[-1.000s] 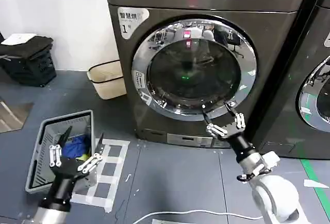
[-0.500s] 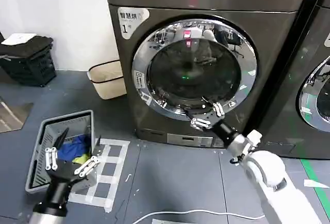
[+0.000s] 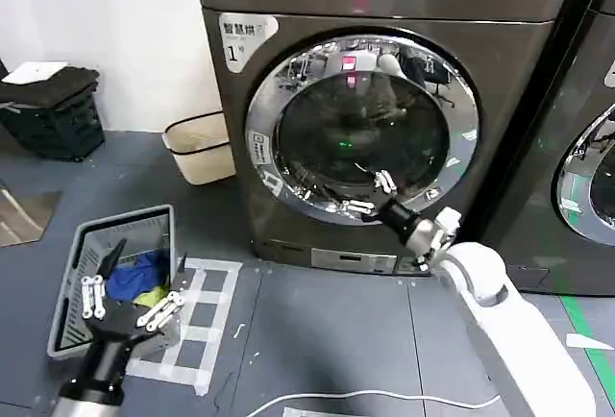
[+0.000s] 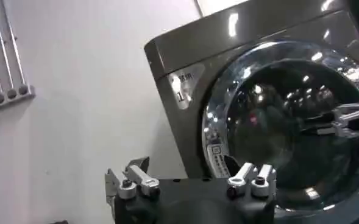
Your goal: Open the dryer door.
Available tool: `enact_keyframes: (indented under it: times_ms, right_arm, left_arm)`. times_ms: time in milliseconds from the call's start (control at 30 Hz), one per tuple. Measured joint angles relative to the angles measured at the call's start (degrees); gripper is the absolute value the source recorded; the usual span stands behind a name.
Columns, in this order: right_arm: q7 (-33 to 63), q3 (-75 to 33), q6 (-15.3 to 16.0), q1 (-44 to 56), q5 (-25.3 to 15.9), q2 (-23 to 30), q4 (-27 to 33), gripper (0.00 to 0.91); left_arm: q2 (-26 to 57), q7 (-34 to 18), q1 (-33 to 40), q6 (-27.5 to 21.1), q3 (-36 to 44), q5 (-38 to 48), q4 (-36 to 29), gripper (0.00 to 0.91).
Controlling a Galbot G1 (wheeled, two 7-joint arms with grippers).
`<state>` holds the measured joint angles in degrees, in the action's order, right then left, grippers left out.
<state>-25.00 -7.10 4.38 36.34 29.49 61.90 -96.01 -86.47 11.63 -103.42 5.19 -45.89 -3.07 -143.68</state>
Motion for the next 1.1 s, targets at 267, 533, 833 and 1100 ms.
enact_keyframes:
  times_ms: [267,533,833,1100]
  right_arm:
    - [0.4,3.7,-0.1,-4.5,-0.1,1.6,3.2,0.907]
    - [0.2,6.5,-0.1,-8.2,-0.3,3.0,6.2,0.907]
    - [-0.3,8.9,-0.7,-11.1,-1.5,4.6,9.7,0.907]
    - [-0.1,10.4,-1.0,-12.9,-2.3,6.7,12.8,0.907]
  left_arm:
    - [-0.3,0.0,-0.2,0.0,0.0,-0.2,0.0,0.907]
    - [-0.5,0.0,-0.5,0.3,0.0,-0.3,-0.1,0.907]
    - [-0.6,0.1,-0.5,0.4,-0.5,-0.3,-0.2,0.907]
    - [-0.5,0.1,-0.6,0.6,-1.1,-0.2,-0.2,0.907]
